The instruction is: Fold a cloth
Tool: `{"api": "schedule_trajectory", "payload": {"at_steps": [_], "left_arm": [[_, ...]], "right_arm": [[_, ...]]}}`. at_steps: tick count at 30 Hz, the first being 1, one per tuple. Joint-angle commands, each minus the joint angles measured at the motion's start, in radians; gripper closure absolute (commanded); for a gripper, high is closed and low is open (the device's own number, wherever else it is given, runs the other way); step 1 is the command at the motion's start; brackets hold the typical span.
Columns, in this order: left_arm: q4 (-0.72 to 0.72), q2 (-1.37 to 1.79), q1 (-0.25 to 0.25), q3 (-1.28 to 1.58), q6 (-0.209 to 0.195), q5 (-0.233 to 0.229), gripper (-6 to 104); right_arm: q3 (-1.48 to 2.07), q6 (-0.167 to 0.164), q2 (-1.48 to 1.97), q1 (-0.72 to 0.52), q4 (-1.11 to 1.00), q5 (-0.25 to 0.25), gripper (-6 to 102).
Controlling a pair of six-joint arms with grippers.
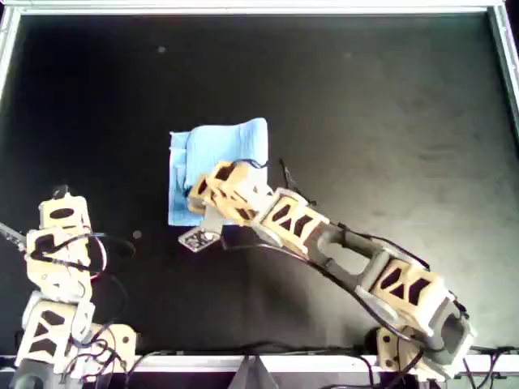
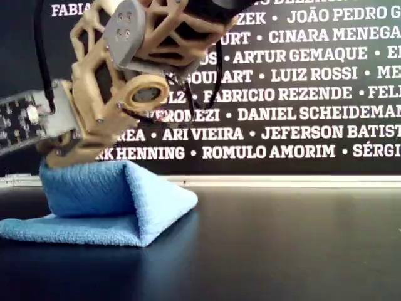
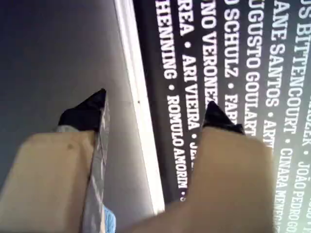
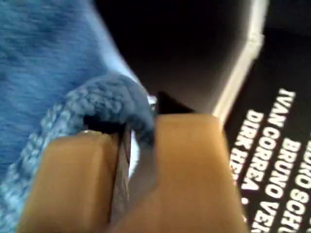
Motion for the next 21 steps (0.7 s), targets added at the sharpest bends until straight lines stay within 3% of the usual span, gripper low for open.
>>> {"api": "schedule_trajectory", "payload": {"at_steps": [1,4,12,15,18,21], "left_arm": [[0.0,0.003,0.015,-0.014,-0.006,0.0,28],[0.0,0.003,0.015,-0.014,-0.006,0.0,28],[0.0,0.003,0.015,-0.014,-0.006,0.0,28],[0.0,0.003,0.015,-0.014,-0.006,0.0,28],[0.0,0.003,0.015,-0.014,-0.006,0.0,28],[0.0,0.003,0.015,-0.014,-0.006,0.0,28]], "right_arm": [[-0.101,0.005,0.02,0.002,-0.046,-0.009,45],[-0.103,0.005,0.021,0.002,-0.044,-0.009,38],[-0.104,0.005,0.054,0.002,-0.044,-0.009,38],[-0.078,-0.012,0.089,-0.009,-0.023,-0.009,38],[0.009,-0.012,0.187,-0.046,-0.002,-0.008,45],[0.156,-0.014,0.351,-0.084,0.002,-0.009,63]]}}
